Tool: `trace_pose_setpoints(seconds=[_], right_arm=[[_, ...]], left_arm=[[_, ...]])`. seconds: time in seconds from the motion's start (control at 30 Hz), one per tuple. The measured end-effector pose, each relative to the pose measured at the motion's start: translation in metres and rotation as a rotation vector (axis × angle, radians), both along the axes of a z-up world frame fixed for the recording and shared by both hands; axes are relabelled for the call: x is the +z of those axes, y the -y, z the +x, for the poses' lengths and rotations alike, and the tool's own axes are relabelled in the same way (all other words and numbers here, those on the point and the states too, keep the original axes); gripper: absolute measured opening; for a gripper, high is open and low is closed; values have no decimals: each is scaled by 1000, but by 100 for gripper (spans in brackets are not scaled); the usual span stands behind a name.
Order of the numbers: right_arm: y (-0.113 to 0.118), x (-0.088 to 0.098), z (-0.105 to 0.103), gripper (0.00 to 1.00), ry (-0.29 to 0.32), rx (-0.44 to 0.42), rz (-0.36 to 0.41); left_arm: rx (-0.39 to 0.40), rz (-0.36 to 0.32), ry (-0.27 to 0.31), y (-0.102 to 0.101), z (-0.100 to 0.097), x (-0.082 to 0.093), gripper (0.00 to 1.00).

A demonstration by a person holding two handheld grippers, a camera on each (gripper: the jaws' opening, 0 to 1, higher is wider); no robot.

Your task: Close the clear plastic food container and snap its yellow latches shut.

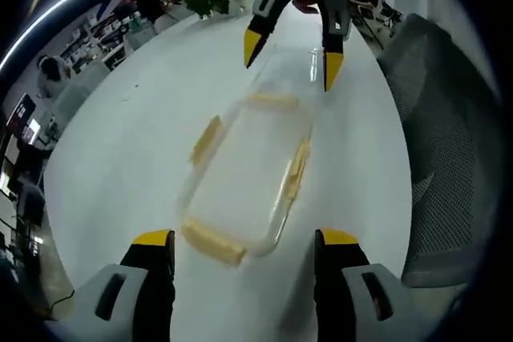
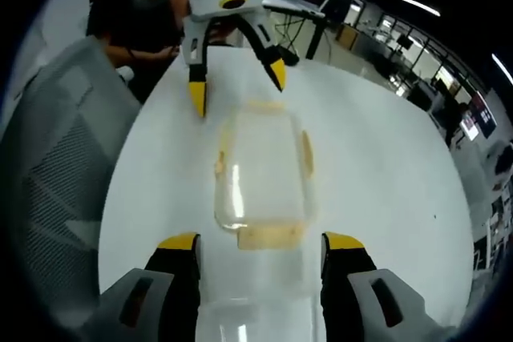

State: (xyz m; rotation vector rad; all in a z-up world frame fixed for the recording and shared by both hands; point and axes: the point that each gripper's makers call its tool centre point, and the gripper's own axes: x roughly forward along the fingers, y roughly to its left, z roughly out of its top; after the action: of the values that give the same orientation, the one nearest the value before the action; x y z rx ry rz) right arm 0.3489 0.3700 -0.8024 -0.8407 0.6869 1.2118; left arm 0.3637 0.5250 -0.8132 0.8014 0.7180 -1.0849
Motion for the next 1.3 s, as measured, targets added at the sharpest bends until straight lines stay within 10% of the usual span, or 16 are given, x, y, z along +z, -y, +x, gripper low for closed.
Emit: trace_pose_setpoints(seconds=[1.3], right_arm=[[-5,-23,7,57,-113,11,-67]], left_arm=[[-216,145,-58,-10,24,-16,59]])
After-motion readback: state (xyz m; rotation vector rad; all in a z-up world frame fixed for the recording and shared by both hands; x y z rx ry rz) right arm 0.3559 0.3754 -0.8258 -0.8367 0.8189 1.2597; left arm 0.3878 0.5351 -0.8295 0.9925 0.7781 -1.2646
